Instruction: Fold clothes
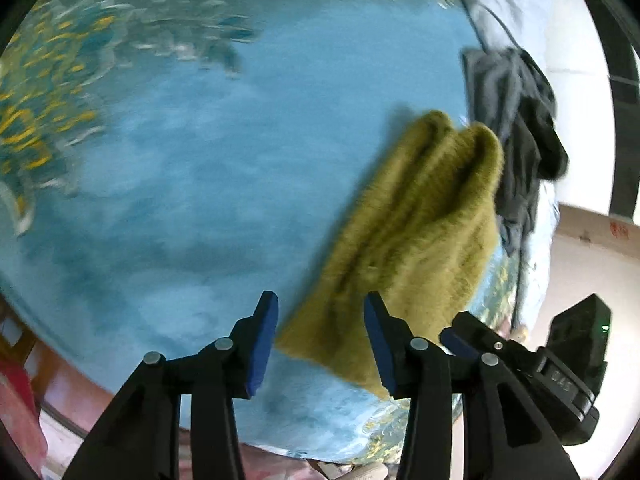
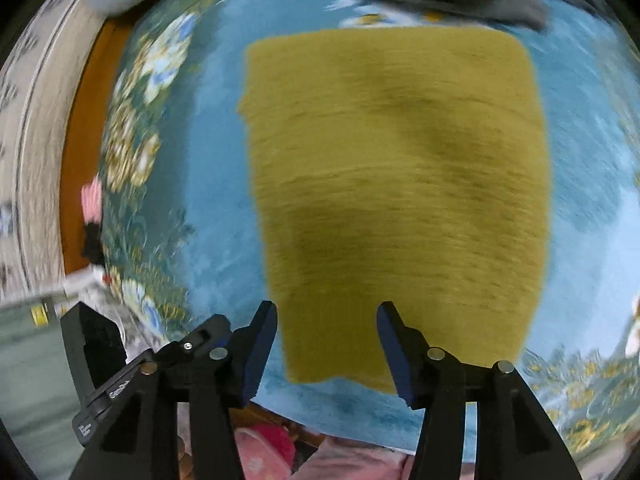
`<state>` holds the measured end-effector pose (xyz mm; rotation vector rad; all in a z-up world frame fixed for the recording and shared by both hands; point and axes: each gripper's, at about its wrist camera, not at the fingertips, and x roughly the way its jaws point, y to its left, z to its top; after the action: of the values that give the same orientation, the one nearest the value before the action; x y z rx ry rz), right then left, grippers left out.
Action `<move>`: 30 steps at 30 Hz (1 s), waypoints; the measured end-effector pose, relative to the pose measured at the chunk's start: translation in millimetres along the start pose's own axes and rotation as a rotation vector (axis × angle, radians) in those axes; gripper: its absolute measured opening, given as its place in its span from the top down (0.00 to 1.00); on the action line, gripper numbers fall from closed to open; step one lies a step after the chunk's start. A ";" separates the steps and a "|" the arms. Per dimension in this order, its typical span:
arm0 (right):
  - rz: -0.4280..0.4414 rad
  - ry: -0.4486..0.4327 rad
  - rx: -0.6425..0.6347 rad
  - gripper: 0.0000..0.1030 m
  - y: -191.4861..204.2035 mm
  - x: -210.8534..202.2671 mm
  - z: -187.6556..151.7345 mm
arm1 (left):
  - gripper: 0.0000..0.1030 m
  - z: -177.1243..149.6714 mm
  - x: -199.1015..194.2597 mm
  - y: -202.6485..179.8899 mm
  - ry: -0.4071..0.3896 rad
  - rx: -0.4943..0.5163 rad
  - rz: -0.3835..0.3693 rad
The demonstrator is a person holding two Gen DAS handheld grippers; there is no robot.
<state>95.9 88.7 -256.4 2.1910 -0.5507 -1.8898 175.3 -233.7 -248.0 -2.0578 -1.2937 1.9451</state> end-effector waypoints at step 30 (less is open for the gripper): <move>0.078 -0.059 0.241 0.42 -112.7 -25.4 -19.0 | 0.90 -32.0 60.9 -41.1 0.010 0.258 0.138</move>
<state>128.6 199.9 -273.3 2.2223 -0.9039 -1.9410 172.6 -156.3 -268.4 -2.0719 -0.8650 2.0276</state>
